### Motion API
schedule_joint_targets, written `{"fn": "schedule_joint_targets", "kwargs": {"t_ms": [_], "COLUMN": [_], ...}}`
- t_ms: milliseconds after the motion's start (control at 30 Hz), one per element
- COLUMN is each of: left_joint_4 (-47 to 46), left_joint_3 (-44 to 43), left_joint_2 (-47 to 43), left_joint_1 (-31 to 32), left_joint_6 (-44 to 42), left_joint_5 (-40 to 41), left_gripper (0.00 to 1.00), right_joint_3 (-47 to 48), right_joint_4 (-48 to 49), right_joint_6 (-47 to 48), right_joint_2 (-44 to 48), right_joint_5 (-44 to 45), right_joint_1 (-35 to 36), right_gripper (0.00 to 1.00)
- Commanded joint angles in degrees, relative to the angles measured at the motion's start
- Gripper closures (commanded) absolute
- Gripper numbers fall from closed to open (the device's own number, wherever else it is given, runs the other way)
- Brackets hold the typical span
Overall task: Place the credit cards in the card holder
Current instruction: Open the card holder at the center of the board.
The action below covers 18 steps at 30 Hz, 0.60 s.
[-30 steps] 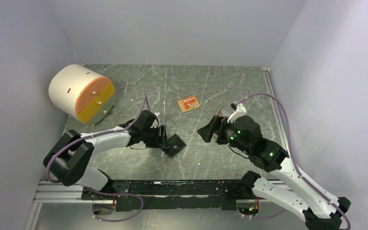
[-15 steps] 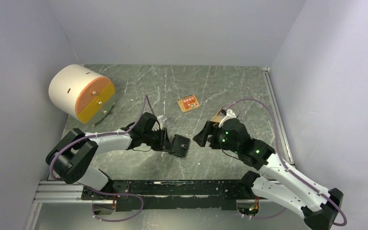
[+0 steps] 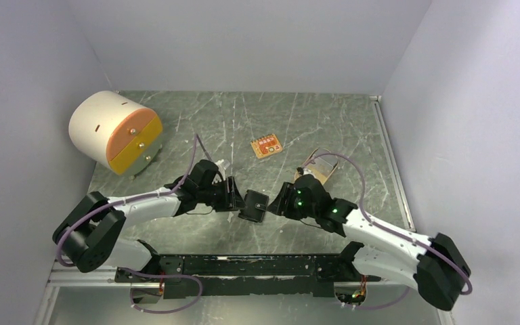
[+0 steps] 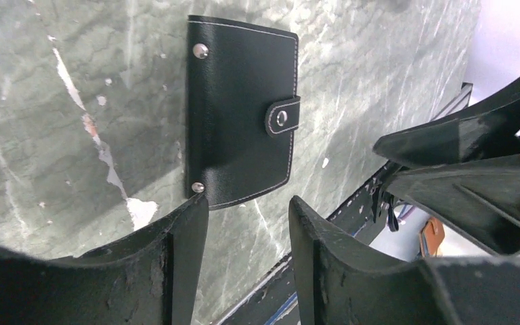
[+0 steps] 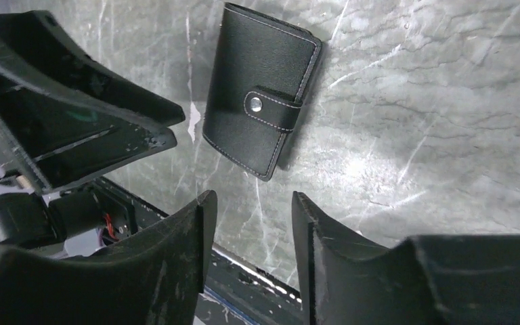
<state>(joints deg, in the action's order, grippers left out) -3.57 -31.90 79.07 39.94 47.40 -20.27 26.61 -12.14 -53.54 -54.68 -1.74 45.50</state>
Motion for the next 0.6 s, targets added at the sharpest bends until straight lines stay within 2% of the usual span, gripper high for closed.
{"fn": "schedule_joint_targets", "kwargs": {"t_ms": [0,167,333,567], "left_joint_4": [-0.1,-4.9,-2.8,-7.2], "left_joint_3": [1.0,1.2,-1.1,-1.2], "left_joint_2": [0.7,2.9,5.6,9.0], "left_joint_1": [-1.6,-2.2,-2.2,-2.2], "left_joint_6": [-0.4,-1.1,-3.3,-3.4], "left_joint_5": [1.5,-2.0,-0.9,-4.6], "left_gripper": [0.47,0.45,0.42,0.40], "right_joint_3": [-0.3,0.1,0.6,0.3], "right_joint_4": [7.5,11.4,13.6,17.4], "right_joint_6": [-1.6,-1.1,-1.1,-0.2], "right_joint_2": [-6.2,-12.5,-19.1,-24.6], "right_joint_5": [-2.3,-2.8,-3.2,-4.1], "right_joint_1": [0.3,0.7,1.2,2.2], "right_gripper": [0.57,0.76,0.78,0.79]}}
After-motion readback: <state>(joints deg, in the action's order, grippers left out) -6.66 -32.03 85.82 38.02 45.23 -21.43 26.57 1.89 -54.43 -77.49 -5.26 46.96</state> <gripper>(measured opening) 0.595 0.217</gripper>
